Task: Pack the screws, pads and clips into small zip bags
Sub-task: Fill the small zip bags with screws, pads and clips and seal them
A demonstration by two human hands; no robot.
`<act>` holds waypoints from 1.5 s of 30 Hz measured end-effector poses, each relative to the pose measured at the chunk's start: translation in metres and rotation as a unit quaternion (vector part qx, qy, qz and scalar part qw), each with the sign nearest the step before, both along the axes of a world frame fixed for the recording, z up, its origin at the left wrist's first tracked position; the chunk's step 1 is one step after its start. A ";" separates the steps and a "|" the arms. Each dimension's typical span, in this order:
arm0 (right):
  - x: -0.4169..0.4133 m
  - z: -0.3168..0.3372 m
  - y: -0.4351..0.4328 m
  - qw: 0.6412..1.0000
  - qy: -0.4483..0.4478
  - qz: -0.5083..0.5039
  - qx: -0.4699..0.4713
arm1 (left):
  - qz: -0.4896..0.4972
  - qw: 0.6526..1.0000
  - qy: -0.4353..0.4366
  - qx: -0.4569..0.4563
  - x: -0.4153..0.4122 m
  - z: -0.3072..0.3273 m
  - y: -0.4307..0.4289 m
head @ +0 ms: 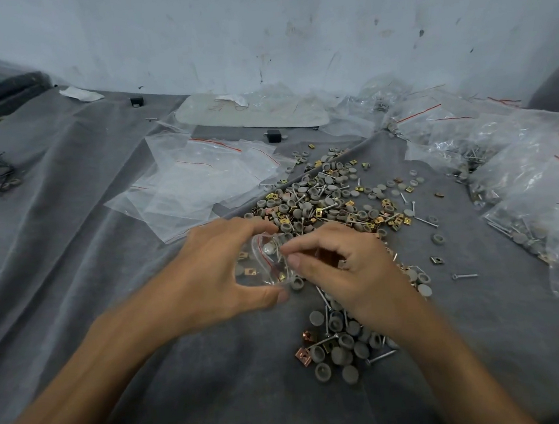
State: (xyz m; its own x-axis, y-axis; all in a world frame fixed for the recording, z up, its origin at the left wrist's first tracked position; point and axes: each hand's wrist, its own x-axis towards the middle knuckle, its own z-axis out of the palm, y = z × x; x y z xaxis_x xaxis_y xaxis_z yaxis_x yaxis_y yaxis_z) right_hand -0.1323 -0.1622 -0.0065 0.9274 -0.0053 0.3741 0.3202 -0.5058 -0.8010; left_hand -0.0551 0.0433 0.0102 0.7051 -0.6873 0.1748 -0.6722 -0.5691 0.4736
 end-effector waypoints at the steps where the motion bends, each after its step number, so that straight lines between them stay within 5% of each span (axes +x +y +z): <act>1: 0.000 0.000 -0.001 1.000 0.004 -0.001 -0.005 | 0.001 1.000 0.001 0.000 0.000 0.000 0.000; 5: -0.005 0.002 -0.015 0.998 0.063 -0.027 -0.003 | 0.004 1.000 -0.002 0.009 0.000 0.000 0.000; 9: -0.014 0.000 -0.014 0.969 0.177 0.080 -0.155 | 0.002 1.000 -0.009 0.013 0.000 0.000 -0.001; 14: -0.024 -0.003 -0.002 0.931 0.274 0.142 -0.194 | -0.003 1.000 -0.005 0.006 -0.001 0.002 0.000; 24: -0.015 -0.012 0.005 0.935 0.119 0.054 -0.330 | -0.001 1.000 -0.005 0.005 -0.002 0.002 -0.002; 33: -0.005 -0.019 -0.003 0.962 0.121 -0.009 -0.244 | 0.002 1.000 0.002 -0.004 0.000 0.001 0.000; 42: -0.004 -0.007 -0.031 0.986 0.124 -0.057 0.100 | 0.006 1.000 0.015 0.006 0.001 -0.002 0.001; 45: -0.003 -0.009 -0.032 0.981 0.131 -0.058 0.129 | 0.004 1.000 0.016 0.005 0.001 -0.002 0.001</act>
State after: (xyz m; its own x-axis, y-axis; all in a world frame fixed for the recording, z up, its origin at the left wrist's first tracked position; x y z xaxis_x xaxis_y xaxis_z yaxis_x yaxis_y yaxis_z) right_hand -0.1351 -0.1943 -0.0155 0.9792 -0.1794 0.0948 0.0380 -0.2967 -0.9542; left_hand -0.0544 0.0447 0.0086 0.7151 -0.6838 0.1448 -0.6523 -0.5786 0.4896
